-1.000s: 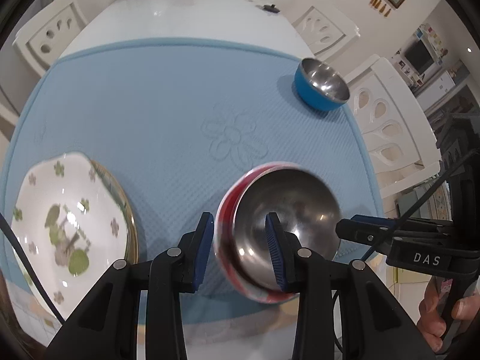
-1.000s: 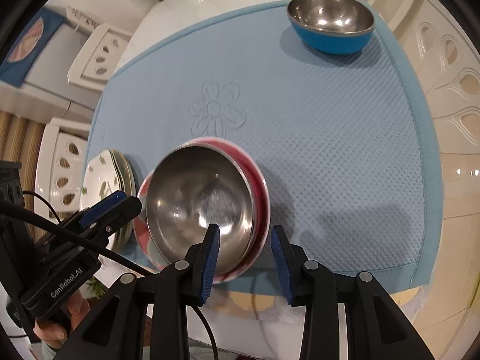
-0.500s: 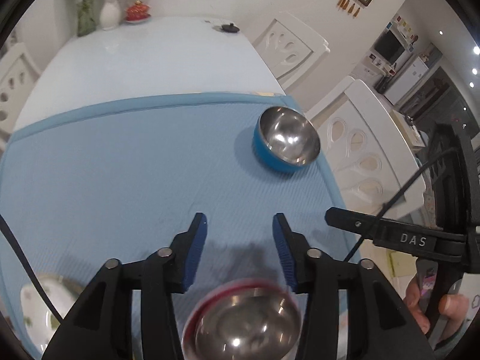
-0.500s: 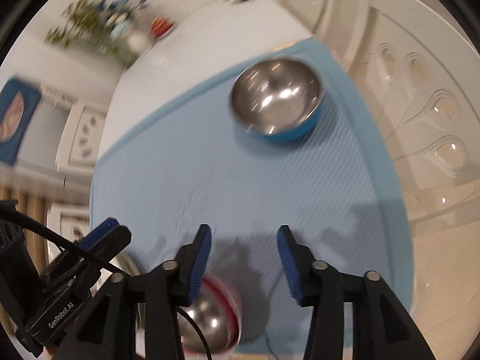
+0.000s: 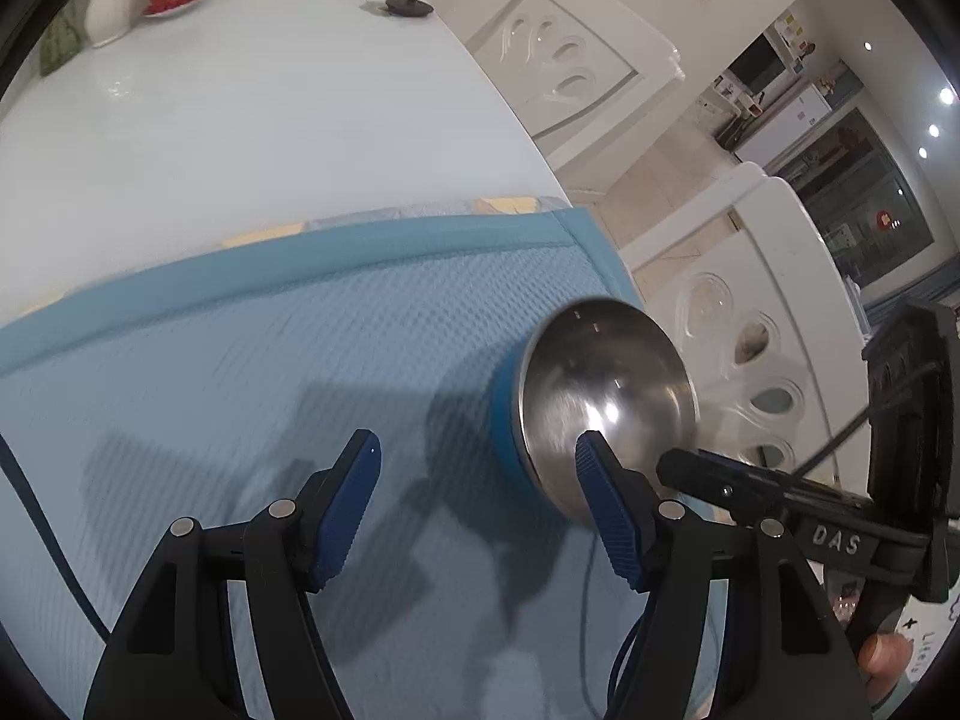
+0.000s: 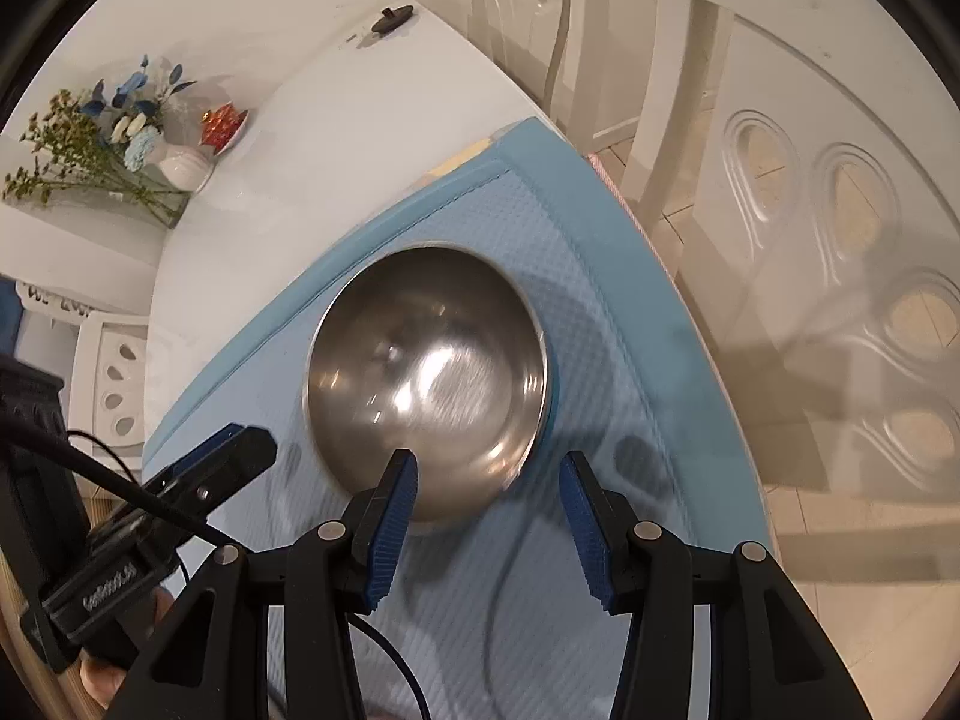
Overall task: Organize plates and bowls
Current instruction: 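Move both grippers to the blue-sided steel bowl and close on its rim, then lift the blue-sided bowl and carry it over the nested bowls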
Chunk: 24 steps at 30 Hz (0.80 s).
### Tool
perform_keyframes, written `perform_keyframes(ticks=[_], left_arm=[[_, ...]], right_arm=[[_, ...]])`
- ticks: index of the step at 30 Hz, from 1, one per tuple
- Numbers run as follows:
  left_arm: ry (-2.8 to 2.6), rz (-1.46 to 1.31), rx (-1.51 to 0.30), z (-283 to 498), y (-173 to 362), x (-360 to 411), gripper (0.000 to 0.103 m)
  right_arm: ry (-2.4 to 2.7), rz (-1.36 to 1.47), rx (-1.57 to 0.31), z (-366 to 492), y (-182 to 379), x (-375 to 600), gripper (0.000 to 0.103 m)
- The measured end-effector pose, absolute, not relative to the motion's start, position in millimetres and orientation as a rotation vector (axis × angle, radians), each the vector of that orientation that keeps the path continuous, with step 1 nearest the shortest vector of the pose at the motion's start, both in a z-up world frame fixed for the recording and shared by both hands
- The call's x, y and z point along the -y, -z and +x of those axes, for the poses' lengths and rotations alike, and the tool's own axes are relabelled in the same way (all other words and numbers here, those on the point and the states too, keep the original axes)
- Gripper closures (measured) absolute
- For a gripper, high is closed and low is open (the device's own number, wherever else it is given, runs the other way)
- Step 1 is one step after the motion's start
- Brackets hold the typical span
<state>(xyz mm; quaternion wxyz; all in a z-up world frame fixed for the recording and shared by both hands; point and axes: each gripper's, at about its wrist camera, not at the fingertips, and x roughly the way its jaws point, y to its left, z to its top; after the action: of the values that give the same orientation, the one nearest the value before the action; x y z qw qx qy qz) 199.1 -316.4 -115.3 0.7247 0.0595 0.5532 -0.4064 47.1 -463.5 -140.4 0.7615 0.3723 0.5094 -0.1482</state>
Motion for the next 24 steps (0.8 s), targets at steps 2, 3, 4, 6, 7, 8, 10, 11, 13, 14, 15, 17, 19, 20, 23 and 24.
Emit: perform_keyframes(ticks=[2, 3, 4, 6, 7, 8, 10, 11, 13, 14, 15, 17, 19, 20, 23, 24], left_arm=[[0.909, 0.129, -1.233, 207.6, 123.3, 323.5, 0.042], [0.917, 0.127, -1.242, 211.0, 128.0, 327.9, 0.044], [0.923, 0.123, -1.252, 213.9, 132.6, 331.6, 0.049], [0.94, 0.107, -1.284, 218.4, 141.2, 337.1, 0.054], [0.946, 0.097, -1.297, 220.0, 144.8, 339.1, 0.054], [0.951, 0.088, -1.308, 221.6, 149.2, 340.3, 0.054], [0.96, 0.086, -1.326, 222.6, 156.4, 344.0, 0.064], [0.967, 0.088, -1.336, 221.9, 159.1, 345.2, 0.066], [0.982, 0.089, -1.351, 219.2, 164.5, 348.2, 0.073], [0.988, 0.092, -1.356, 218.1, 166.3, 349.6, 0.076], [0.993, 0.095, -1.362, 217.0, 167.1, 349.8, 0.082], [0.993, 0.095, -1.365, 212.9, 168.5, 350.3, 0.09], [0.985, 0.102, -1.354, 209.6, 167.6, 349.7, 0.091], [0.978, 0.111, -1.346, 207.7, 166.3, 348.5, 0.091], [0.963, 0.136, -1.32, 202.6, 160.4, 344.9, 0.091], [0.962, 0.135, -1.313, 200.5, 156.6, 342.0, 0.091]], right_arm=[[0.329, 0.817, -1.103, 51.7, 146.8, 468.2, 0.056], [0.326, 0.823, -1.1, 54.4, 150.8, 471.1, 0.056], [0.324, 0.826, -1.098, 56.5, 154.4, 473.5, 0.056], [0.324, 0.819, -1.101, 62.0, 161.4, 476.1, 0.056], [0.324, 0.812, -1.103, 65.4, 164.5, 476.6, 0.056], [0.322, 0.808, -1.103, 67.4, 166.5, 476.8, 0.056], [0.318, 0.791, -1.095, 72.0, 169.9, 476.1, 0.056], [0.317, 0.78, -1.092, 74.1, 171.0, 475.3, 0.059], [0.333, 0.745, -1.097, 77.3, 173.4, 474.2, 0.066], [0.336, 0.739, -1.099, 77.0, 175.4, 475.1, 0.069], [0.338, 0.739, -1.101, 76.8, 177.0, 475.9, 0.072], [0.346, 0.749, -1.098, 74.8, 179.3, 478.4, 0.083], [0.353, 0.76, -1.082, 70.7, 178.7, 479.1, 0.084], [0.355, 0.761, -1.079, 70.4, 178.6, 478.4, 0.084], [0.346, 0.745, -1.076, 68.3, 174.4, 472.8, 0.084], [0.343, 0.731, -1.077, 67.2, 171.3, 469.7, 0.084]])
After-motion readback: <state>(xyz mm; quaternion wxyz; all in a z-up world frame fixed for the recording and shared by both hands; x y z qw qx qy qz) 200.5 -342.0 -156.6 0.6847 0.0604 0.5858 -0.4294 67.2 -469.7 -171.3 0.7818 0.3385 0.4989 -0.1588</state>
